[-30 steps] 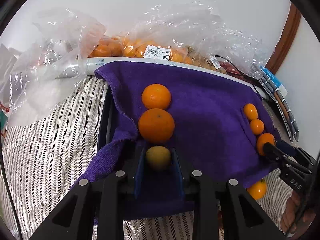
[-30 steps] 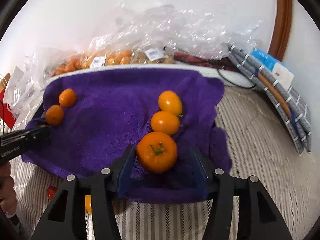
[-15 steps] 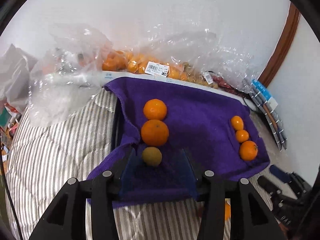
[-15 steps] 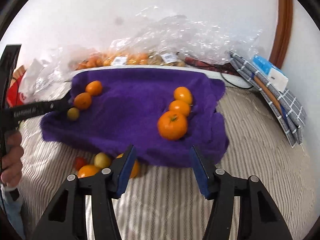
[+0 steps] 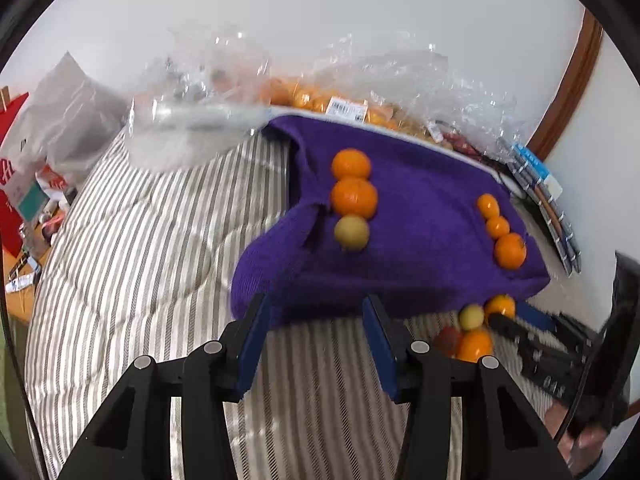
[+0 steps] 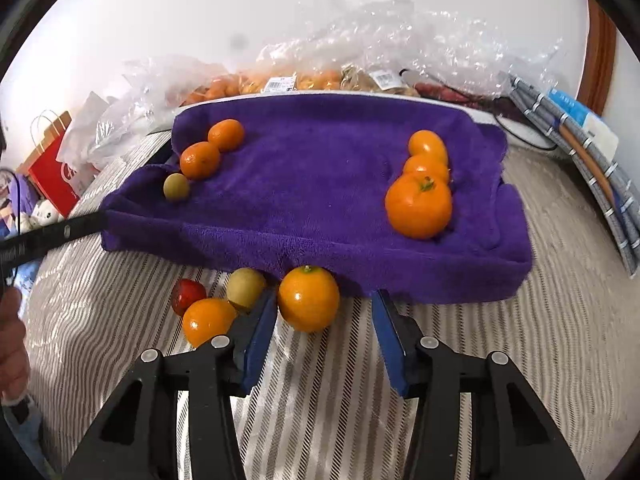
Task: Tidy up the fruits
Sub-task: 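Grasp a small red fruit with the left tool while the right tool grasps an orange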
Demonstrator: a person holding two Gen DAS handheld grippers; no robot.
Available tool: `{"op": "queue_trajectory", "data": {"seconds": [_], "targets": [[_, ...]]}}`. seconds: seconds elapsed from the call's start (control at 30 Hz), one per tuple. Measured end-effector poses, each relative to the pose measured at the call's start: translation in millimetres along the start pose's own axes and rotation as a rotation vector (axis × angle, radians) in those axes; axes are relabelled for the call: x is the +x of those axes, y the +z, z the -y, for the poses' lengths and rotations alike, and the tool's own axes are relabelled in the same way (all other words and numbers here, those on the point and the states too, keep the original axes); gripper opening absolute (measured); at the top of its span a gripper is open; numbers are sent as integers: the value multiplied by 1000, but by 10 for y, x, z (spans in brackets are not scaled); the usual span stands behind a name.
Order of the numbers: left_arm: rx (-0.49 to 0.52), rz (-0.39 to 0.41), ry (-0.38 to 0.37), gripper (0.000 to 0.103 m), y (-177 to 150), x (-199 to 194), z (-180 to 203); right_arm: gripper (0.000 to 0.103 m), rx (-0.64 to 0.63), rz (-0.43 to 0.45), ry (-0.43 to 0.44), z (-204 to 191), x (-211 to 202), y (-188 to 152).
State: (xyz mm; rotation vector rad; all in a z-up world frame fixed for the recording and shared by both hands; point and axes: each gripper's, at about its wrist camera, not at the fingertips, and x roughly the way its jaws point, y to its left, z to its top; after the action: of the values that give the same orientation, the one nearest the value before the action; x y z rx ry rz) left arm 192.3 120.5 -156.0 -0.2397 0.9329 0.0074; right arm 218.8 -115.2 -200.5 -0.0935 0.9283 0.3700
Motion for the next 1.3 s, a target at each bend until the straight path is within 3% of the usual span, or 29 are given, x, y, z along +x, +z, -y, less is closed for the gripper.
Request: {"op": "queue_trajectory", "data": {"seconds": [0.07, 0.1, 0.23, 0.6, 1.0, 1.1, 1.3], "targets": [[24, -19, -14, 44, -47, 31, 29, 34, 0, 6, 8, 2, 31, 11], [42, -31, -30, 44, -70, 49, 66, 33, -4, 9, 13, -5, 38, 17], [92, -54, -87, 44, -124, 105, 242, 33, -19, 29, 3, 6, -53, -14], [220, -109, -137, 41, -311, 322, 709, 33, 57, 65, -53, 439, -413, -242], [285, -98, -107, 38, -282, 428, 989, 33, 77, 87, -63, 580, -545, -363], [300, -89, -92, 32, -284, 448, 1039, 33, 80, 91, -67, 596, -566, -382], [263, -90, -81, 28, -251, 475, 1027, 33, 92, 82, -65, 615, -568, -425]]}}
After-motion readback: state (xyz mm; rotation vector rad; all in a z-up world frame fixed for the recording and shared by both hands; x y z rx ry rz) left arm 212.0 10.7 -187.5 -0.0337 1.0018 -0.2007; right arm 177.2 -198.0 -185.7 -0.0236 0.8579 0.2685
